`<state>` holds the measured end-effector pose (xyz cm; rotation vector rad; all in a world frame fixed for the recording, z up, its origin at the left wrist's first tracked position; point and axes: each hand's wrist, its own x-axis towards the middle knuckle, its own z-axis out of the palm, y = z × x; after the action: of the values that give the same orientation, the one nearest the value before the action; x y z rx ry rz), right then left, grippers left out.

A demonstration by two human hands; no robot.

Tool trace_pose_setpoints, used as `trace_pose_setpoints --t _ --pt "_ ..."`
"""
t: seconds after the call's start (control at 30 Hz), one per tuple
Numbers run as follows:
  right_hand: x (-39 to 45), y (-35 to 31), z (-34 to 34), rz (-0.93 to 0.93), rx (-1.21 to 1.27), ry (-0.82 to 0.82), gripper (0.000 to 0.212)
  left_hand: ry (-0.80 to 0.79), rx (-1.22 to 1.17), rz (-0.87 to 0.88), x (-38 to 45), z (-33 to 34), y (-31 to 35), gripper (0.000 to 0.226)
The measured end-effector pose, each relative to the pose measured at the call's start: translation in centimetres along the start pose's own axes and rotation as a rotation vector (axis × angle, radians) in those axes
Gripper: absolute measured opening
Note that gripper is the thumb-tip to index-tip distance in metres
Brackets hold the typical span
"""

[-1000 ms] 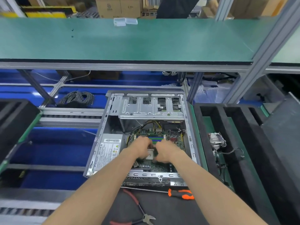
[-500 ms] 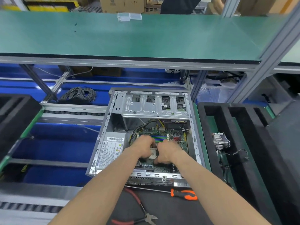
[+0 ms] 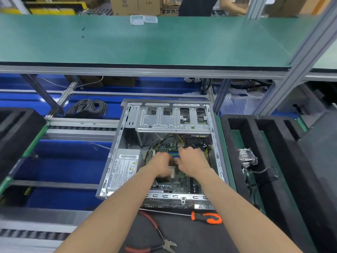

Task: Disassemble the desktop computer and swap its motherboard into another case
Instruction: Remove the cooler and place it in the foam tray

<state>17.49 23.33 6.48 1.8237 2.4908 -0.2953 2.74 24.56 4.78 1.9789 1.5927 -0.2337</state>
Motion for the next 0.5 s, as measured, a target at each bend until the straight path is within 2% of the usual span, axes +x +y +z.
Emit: trace_pose_setpoints --t 0.07,0.17,0.27,0.4,0.5 --pt "0.0 0.2 0.2 0.040 0.029 0.021 0.037 0.046 0.000 -0.062 0.0 0.0 0.3 0.031" --pt "-0.2 0.0 0.2 0.068 0.079 0.027 0.030 0.120 0.079 -0.173 0.1 0.0 0.8 0.049" --pt "-0.4 -0.3 -0.1 0.117 0.166 0.018 0.027 0.083 0.091 -0.241 0.3 0.2 1.6 0.051" --pt "-0.6 0.0 -0.6 0.219 0.267 0.077 0.017 0.042 0.107 -0.309 0.5 0.1 2.7 0.040" --pt "-0.9 0.1 -0.9 0.269 0.276 0.047 0.018 0.044 0.091 -0.345 0.6 -0.2 3.0 0.045"
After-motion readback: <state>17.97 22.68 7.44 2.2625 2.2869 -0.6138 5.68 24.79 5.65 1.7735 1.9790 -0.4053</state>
